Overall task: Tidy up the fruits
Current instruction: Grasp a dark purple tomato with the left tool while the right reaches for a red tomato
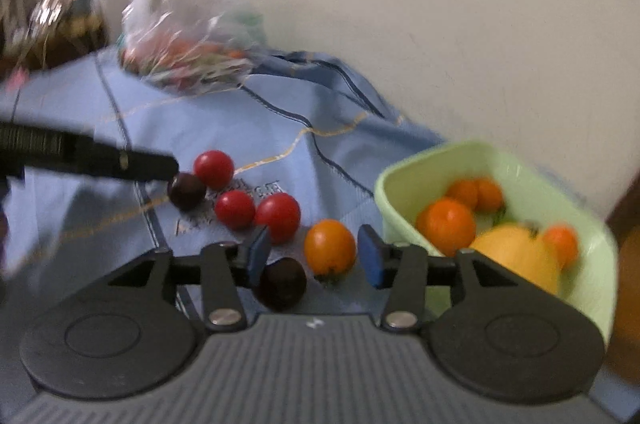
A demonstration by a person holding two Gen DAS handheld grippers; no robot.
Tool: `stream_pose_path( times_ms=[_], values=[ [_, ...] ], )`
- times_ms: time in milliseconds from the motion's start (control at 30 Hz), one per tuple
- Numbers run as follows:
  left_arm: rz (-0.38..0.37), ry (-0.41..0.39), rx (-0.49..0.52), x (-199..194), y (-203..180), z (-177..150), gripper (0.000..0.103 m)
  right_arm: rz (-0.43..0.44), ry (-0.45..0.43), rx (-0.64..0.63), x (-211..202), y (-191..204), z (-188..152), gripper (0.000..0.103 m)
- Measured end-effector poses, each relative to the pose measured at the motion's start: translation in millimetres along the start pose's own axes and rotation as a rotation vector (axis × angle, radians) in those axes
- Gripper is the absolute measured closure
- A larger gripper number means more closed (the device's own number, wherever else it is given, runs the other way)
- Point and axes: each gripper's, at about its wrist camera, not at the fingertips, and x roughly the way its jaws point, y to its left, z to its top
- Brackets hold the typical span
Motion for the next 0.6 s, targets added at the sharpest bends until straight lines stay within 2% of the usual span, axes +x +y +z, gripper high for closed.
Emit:
stream_pose_path(
  times_ms=[100, 200, 233, 400, 433, 533, 600],
  values=[
    [0.031, 0.018, 0.059, 7, -11, -2, 0.065, -0.021, -0.004, 0.000, 2, 7, 0, 0.050],
    [0.048, 0.022, 0.077, 9, -13, -4, 0.076, -0.040, 0.001, 0.013, 2, 8, -2, 0.051],
    [0.043, 0.022, 0.073, 8, -12, -4, 0.076, -0.044, 0.000, 0.023, 0, 7, -3, 0.052],
    [-0.009, 0.045, 0.109, 2, -19, -11, 0.076, -0.062, -0.048, 0.079, -21, 5, -15, 0.068],
    [-0.037, 0.059, 0.120, 1, -22, -14, 0.076, -0.051, -0.062, 0.104, -26, 2, -18, 0.080],
    [-0.107, 0.087, 0.168, -2, -33, -23, 0.076, -0.063, -0.096, 0.169, -42, -3, -23, 0.095],
    [-0.122, 0.090, 0.195, -3, -39, -25, 0.076, -0.056, -0.108, 0.204, -48, -8, -29, 0.095]
  ],
)
